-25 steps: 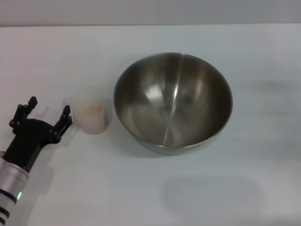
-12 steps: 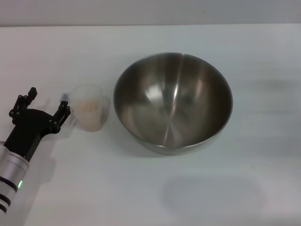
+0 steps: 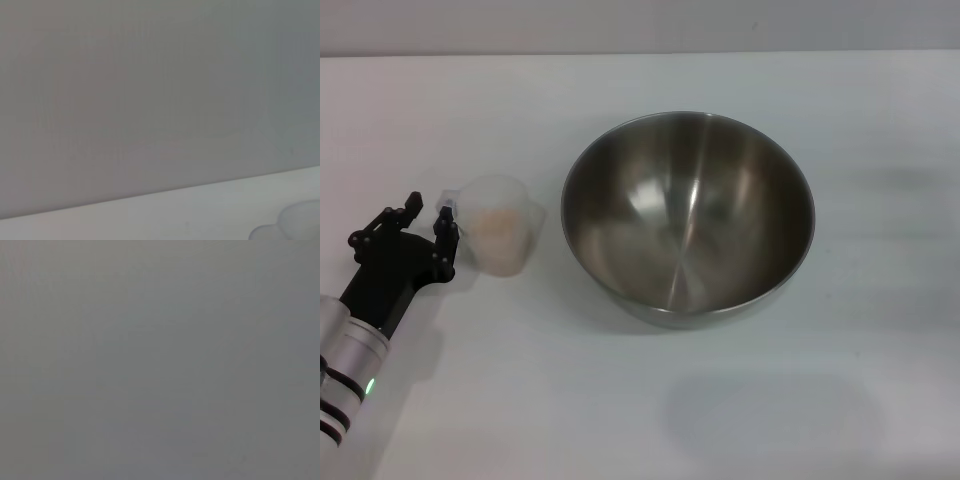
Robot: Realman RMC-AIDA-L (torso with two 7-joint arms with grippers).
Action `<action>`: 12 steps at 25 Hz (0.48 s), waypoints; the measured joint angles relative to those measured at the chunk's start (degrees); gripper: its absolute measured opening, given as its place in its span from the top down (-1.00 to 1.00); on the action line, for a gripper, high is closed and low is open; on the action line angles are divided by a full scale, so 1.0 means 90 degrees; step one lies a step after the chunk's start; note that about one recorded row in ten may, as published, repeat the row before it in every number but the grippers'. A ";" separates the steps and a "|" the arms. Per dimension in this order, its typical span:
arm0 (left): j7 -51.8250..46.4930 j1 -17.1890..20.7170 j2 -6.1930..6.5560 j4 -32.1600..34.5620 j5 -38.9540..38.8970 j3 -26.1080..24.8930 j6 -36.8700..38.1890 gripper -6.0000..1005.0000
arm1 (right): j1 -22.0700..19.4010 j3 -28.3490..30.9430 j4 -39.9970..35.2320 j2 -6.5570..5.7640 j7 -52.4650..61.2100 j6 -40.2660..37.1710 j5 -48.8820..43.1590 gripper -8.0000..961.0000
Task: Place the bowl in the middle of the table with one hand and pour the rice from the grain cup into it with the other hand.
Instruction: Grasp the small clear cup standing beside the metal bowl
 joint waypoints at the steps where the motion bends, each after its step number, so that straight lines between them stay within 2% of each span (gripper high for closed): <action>1: 0.0001 -0.0003 0.0000 -0.0007 0.0000 0.0000 0.0009 -0.15 | 0.0000 0.0000 -0.0001 -0.0001 0.0000 0.0000 0.0000 -0.16; 2: 0.0002 -0.0004 0.0000 -0.0012 0.0000 0.0000 0.0018 -0.11 | 0.0000 0.0000 -0.0001 0.0000 0.0000 0.0000 0.0000 -0.16; 5: -0.0005 -0.0006 0.0000 -0.0021 0.0004 0.0000 0.0031 0.29 | 0.0000 -0.0001 -0.0009 0.0000 0.0000 0.0000 0.0000 -0.16; 10: -0.0047 -0.0027 0.0000 -0.0033 0.0017 -0.0004 0.0044 0.75 | 0.0000 -0.0001 -0.0023 0.0000 0.0000 -0.0013 0.0000 -0.16; 12: -0.0064 -0.0033 -0.0003 -0.0040 0.0009 -0.0020 0.0107 0.82 | -0.0008 -0.0001 -0.0028 0.0000 0.0000 -0.0028 0.0000 -0.16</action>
